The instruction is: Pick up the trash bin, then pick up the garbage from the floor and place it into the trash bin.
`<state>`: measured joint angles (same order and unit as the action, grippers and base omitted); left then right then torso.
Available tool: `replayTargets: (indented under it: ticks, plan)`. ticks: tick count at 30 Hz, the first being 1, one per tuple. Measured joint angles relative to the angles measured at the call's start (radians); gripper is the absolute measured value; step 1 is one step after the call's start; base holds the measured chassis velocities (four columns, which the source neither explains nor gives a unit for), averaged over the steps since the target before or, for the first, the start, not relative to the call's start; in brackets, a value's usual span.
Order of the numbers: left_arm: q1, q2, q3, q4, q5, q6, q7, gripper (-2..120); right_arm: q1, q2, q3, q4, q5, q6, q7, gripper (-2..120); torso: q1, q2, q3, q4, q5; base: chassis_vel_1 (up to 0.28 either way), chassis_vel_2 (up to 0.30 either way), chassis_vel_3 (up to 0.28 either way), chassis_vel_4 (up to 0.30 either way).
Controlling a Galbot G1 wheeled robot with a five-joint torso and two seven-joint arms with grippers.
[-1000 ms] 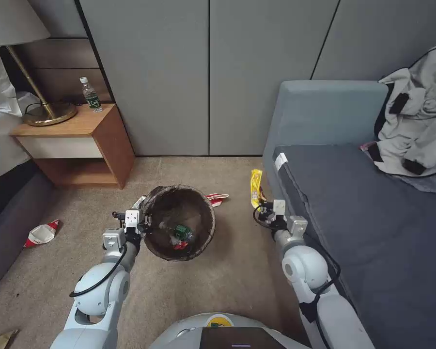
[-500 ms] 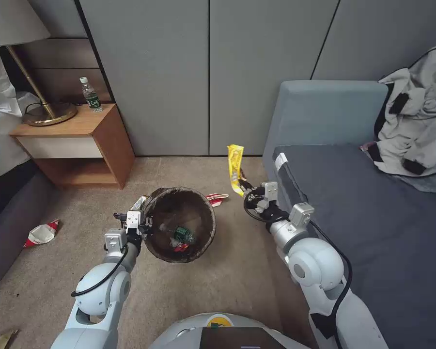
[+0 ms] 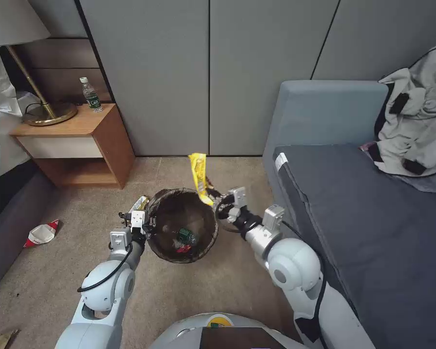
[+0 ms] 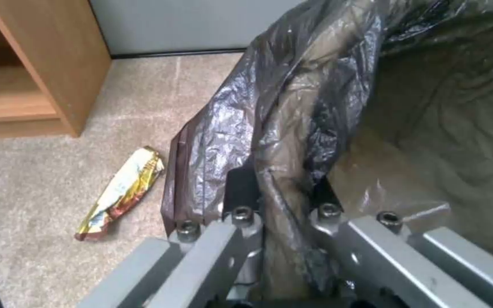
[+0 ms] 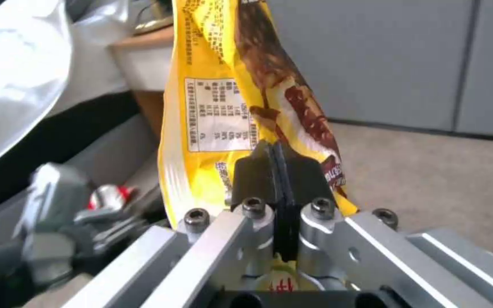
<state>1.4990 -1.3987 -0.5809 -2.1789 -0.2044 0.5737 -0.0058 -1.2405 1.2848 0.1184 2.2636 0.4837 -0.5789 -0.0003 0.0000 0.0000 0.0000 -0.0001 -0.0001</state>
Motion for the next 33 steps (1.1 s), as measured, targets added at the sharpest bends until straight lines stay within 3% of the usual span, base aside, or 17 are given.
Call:
replayTargets:
  ticks: [16, 31, 33]
  plan:
    - [-0.007, -0.003, 0.004, 0.007, -0.002, 0.004, 0.0, 3, -0.004, -0.022, -0.105, -0.039, -0.042, -0.012, 0.012, -2, 0.0, 0.0, 0.0, 0.0, 0.0001, 0.0, 0.0, 0.0, 0.0]
    - [-0.006, -0.004, 0.001, -0.004, -0.004, 0.006, 0.0, 3, -0.001, -0.008, -0.131, -0.062, -0.105, -0.004, 0.032, 56, 0.0, 0.0, 0.0, 0.0, 0.0, 0.0, 0.0, 0.0, 0.0]
    - [-0.006, -0.005, 0.001, -0.005, -0.004, 0.007, 0.0, 3, -0.002, -0.008, -0.131, -0.062, -0.106, -0.004, 0.032, 59, 0.0, 0.0, 0.0, 0.0, 0.0001, 0.0, 0.0, 0.0, 0.0]
